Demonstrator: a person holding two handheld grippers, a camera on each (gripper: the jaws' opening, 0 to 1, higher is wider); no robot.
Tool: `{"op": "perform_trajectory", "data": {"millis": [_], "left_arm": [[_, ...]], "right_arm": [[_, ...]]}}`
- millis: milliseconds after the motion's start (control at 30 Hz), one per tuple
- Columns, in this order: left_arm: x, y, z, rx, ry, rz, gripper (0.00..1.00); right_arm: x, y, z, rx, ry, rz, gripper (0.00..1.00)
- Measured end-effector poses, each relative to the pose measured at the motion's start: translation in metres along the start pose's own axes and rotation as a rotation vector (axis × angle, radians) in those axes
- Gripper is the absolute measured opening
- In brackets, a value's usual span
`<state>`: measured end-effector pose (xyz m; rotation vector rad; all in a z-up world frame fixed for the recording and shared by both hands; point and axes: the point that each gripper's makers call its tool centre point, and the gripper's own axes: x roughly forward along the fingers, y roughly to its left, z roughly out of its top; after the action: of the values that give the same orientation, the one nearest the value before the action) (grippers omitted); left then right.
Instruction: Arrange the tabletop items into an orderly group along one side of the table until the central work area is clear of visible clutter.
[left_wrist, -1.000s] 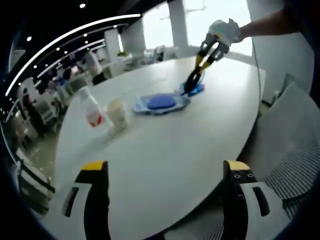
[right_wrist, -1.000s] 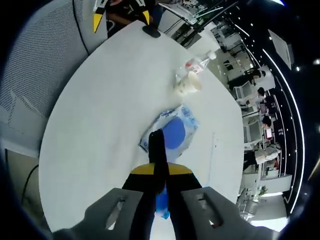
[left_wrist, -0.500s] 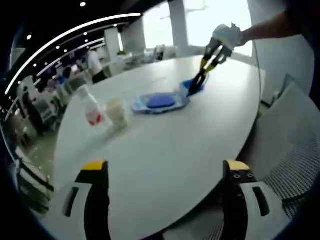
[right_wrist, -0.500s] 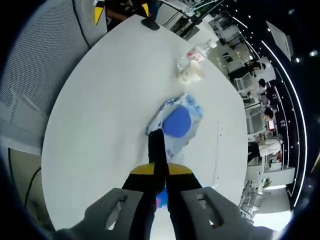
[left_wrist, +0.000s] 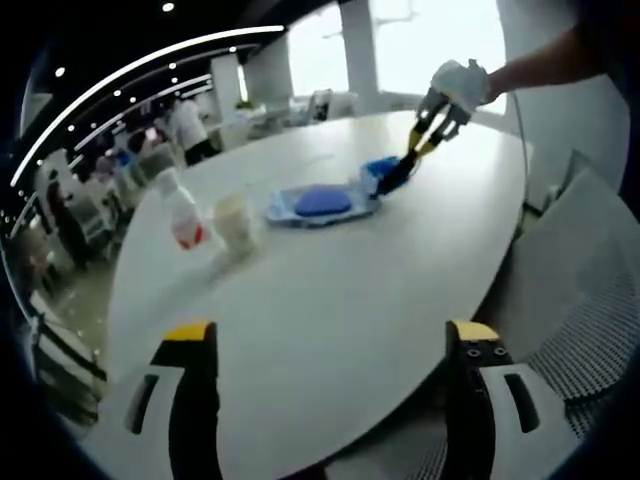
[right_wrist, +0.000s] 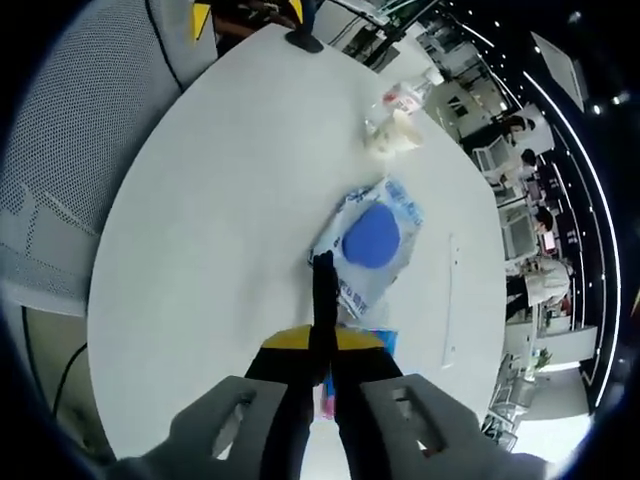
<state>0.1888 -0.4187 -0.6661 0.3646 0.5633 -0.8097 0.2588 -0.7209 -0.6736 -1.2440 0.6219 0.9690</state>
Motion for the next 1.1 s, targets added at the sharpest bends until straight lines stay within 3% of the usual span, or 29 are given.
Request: {"op": "perform_trajectory", "data": {"millis": [433, 1100], "left_arm": [[0.000, -0.002, -0.001, 0.007, 0.006, -0.008, 0.90], [0.001, -0.001, -0.002, 0.007, 0.018, -0.006, 0.90]], "right_arm": [[0.014, 0.045, 0.004, 0.013, 0.001, 0.060, 0.03], [0.042, 0.079, 0.011, 0.040, 0.004, 0.127, 0.03]]}}
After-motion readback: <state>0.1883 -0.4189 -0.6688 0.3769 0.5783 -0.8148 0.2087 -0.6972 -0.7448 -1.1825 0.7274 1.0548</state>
